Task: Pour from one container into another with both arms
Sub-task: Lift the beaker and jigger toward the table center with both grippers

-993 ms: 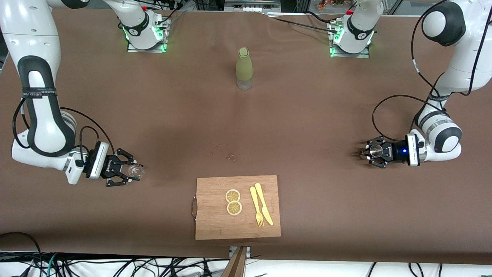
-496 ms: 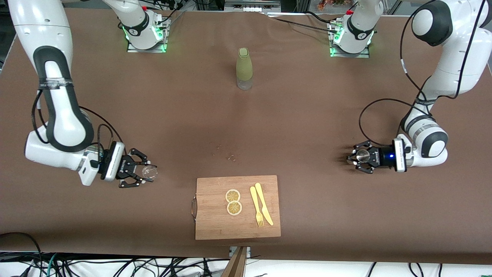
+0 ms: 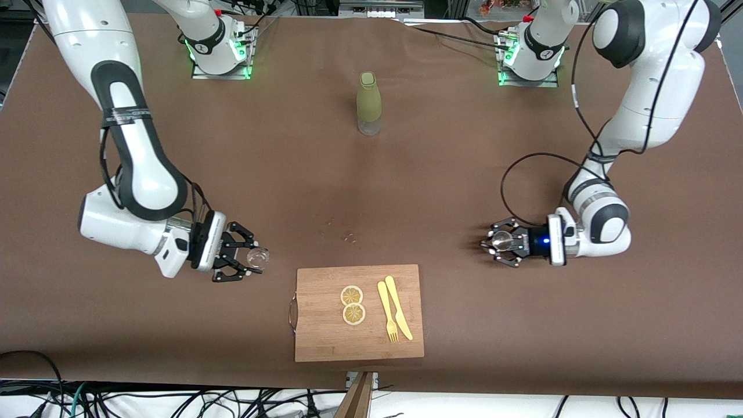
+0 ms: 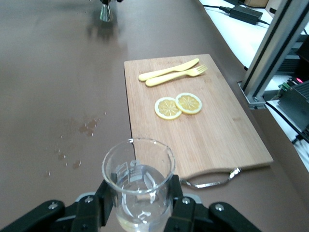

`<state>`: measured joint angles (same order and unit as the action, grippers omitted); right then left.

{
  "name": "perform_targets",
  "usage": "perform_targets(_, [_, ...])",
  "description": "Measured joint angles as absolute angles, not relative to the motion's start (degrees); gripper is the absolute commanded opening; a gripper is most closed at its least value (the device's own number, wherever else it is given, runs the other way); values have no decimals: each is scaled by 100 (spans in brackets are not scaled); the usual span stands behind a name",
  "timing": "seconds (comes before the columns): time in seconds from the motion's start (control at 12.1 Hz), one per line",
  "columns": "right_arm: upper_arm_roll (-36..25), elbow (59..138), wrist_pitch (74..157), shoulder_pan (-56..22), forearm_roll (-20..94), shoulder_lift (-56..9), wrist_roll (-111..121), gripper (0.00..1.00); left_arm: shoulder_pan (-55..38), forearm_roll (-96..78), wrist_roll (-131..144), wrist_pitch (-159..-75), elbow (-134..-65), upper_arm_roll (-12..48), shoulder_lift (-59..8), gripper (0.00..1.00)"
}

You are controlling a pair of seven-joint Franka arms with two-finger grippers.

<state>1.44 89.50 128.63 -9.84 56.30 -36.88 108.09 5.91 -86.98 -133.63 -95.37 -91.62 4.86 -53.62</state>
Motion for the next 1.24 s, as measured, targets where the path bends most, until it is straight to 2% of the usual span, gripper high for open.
perform_targets(0.41, [149,8948,13446,-1654,4754,-3633,9515,22,-235,-9483,-13338,-9920,-9199,466,-5358,0])
perform_targets(1.24, [156,8673,13602,-2441,2774,-3544,7020,23,-1432,-11089,-13336,-10336,-9251,351,-5359,0])
